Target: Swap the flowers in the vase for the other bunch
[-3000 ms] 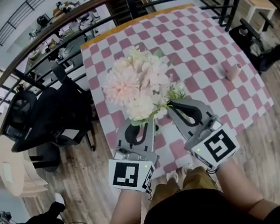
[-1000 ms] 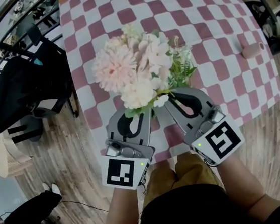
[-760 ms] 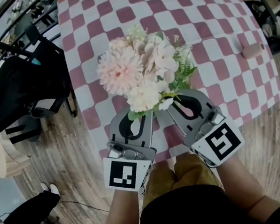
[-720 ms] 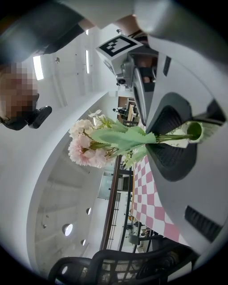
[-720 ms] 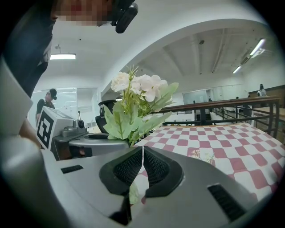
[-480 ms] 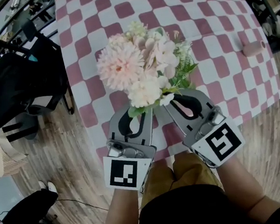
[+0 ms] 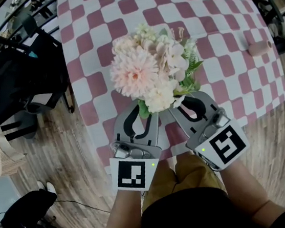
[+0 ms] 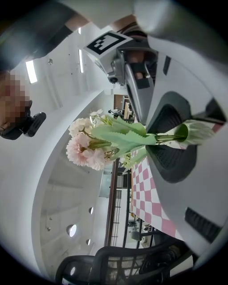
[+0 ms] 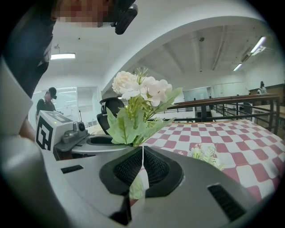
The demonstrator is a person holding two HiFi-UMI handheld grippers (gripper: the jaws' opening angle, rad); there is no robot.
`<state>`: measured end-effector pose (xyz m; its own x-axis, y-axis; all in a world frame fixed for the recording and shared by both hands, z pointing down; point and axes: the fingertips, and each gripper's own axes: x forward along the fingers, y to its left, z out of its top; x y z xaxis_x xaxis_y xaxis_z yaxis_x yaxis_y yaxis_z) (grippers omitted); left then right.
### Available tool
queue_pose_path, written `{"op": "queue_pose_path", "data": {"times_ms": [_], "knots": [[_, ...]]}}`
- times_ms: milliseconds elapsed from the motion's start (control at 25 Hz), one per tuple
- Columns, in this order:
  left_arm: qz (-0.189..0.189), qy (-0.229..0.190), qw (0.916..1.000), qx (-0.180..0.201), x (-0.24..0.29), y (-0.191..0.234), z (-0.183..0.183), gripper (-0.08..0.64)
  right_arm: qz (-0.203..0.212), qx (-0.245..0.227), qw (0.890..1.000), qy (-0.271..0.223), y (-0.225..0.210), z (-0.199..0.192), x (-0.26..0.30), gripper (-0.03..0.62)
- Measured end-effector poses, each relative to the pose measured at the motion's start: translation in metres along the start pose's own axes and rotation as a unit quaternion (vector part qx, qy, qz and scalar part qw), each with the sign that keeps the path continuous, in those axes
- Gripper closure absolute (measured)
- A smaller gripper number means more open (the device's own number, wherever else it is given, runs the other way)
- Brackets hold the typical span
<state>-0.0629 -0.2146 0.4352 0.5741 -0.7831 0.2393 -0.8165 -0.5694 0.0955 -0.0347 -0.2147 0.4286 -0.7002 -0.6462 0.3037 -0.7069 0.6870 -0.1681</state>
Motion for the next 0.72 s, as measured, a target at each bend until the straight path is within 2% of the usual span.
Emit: {"op": "queue_pose_path", "data": {"times_ms": [720], "knots": [[0.015, 0.019, 0.9997, 0.007, -0.006, -0.007, -0.013, 0.427, -0.007, -0.002, 1.000, 0.005, 0.006, -0.010, -0.014, 0.557]]}}
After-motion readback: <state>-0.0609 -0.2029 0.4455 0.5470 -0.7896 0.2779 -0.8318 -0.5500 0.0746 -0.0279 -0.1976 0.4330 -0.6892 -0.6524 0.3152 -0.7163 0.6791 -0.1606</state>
